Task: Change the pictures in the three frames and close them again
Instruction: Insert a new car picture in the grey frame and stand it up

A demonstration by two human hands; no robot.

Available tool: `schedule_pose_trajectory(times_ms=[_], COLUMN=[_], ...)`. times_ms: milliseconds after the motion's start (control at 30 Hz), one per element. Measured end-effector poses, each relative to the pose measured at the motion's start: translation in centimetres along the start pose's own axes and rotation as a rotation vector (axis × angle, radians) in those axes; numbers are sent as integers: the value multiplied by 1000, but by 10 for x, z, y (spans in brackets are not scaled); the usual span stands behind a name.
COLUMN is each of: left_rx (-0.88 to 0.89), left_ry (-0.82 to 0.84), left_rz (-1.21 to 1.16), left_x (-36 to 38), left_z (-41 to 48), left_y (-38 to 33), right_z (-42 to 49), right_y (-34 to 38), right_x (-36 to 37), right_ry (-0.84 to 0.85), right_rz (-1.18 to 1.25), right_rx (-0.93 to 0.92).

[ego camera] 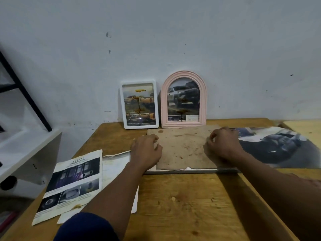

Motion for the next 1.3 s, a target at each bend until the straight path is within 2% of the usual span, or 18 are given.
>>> schedule_pose_trajectory(times_ms=[167,400,533,667,767,900,1133,1300], left_rx=[-23,-11,-36,-35,-12,-4,-41,-19], left_ry=[-3,-1,85,173,188,266,281,339], left_rz=[-103,-55,-9,87,115,95,123,270], left_x=[2,-2,-2,6,11,26,33,39], left_z=[1,1,6,11,18,17,21,14], left_y=[4,-2,1,8,10,11,15,9], right_z=[-12,-23,-23,-12,1,5,6,0], right_y=[3,5,7,6,10,7,5,4], right_x=[2,1,0,5,6,25,26,31], right_ry=[-3,41,46,106,107,192,138,117], right_rz=[-57,-143,-173,-309,-214,-170,-146,-170], right_rx=[-64,-63,-82,-53,-57,-83,-118,-131])
Point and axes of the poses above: each hand's wrist, its own z-axis towards the middle knuckle, its own x-axis out of the palm, y = z × x, the point moved 7 cm from there along z, towards the middle knuckle, and after that the axes turned 5 degrees about z, right-handed, at the moved point
